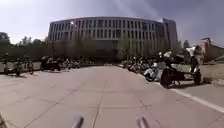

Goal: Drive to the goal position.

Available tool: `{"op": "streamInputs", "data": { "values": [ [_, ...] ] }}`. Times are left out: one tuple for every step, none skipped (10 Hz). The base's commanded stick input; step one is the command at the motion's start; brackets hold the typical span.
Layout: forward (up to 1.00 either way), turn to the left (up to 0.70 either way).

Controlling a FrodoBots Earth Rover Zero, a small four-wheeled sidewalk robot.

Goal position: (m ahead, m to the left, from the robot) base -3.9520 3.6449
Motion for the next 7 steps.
{"op": "streamInputs", "data": {
  "values": [
    [1.0,0.0],
    [1.0,0.0],
    [1.0,0.0],
    [1.0,0.0],
    [1.0,0.0],
    [1.0,0.0],
    [1.0,0.0]
  ]
}}
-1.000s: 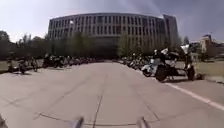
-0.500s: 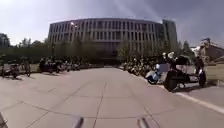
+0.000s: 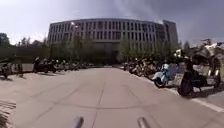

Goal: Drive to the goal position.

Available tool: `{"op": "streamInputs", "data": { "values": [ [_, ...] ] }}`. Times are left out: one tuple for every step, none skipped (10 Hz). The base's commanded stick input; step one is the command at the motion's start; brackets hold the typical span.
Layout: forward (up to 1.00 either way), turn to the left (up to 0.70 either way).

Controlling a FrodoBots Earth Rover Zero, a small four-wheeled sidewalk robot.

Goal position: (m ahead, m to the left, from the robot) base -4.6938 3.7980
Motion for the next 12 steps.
{"op": "streamInputs", "data": {
  "values": [
    [1.0,0.0],
    [1.0,0.0],
    [1.0,0.0],
    [1.0,0.0],
    [1.0,0.0],
    [1.0,0.0],
    [1.0,0.0],
    [1.0,0.0],
    [1.0,0.0],
    [1.0,0.0],
    [1.0,0.0],
    [1.0,0.0]
  ]
}}
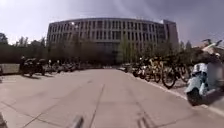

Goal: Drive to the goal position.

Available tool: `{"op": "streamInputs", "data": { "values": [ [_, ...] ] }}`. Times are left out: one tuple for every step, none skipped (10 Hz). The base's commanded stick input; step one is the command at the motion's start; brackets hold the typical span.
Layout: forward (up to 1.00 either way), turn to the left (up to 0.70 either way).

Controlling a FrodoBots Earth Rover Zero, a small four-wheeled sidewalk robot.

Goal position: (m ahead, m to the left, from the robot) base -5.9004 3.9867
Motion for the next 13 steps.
{"op": "streamInputs", "data": {
  "values": [
    [1.0,0.0],
    [1.0,0.0],
    [1.0,0.0],
    [1.0,0.0],
    [1.0,0.0],
    [1.0,0.0],
    [1.0,0.0],
    [1.0,0.0],
    [1.0,0.0],
    [1.0,0.0],
    [1.0,0.0],
    [1.0,0.0],
    [1.0,0.0]
  ]
}}
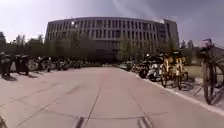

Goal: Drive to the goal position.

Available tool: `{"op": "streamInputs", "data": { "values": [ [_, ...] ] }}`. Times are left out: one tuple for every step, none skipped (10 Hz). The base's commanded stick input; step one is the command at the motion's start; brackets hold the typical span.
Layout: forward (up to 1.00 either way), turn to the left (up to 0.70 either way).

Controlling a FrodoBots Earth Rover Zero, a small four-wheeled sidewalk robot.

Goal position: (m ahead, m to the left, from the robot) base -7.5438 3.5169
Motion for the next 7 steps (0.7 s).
{"op": "streamInputs", "data": {
  "values": [
    [1.0,0.0],
    [1.0,0.0],
    [1.0,0.0],
    [1.0,0.0],
    [1.0,0.0],
    [1.0,0.0],
    [1.0,0.0]
  ]
}}
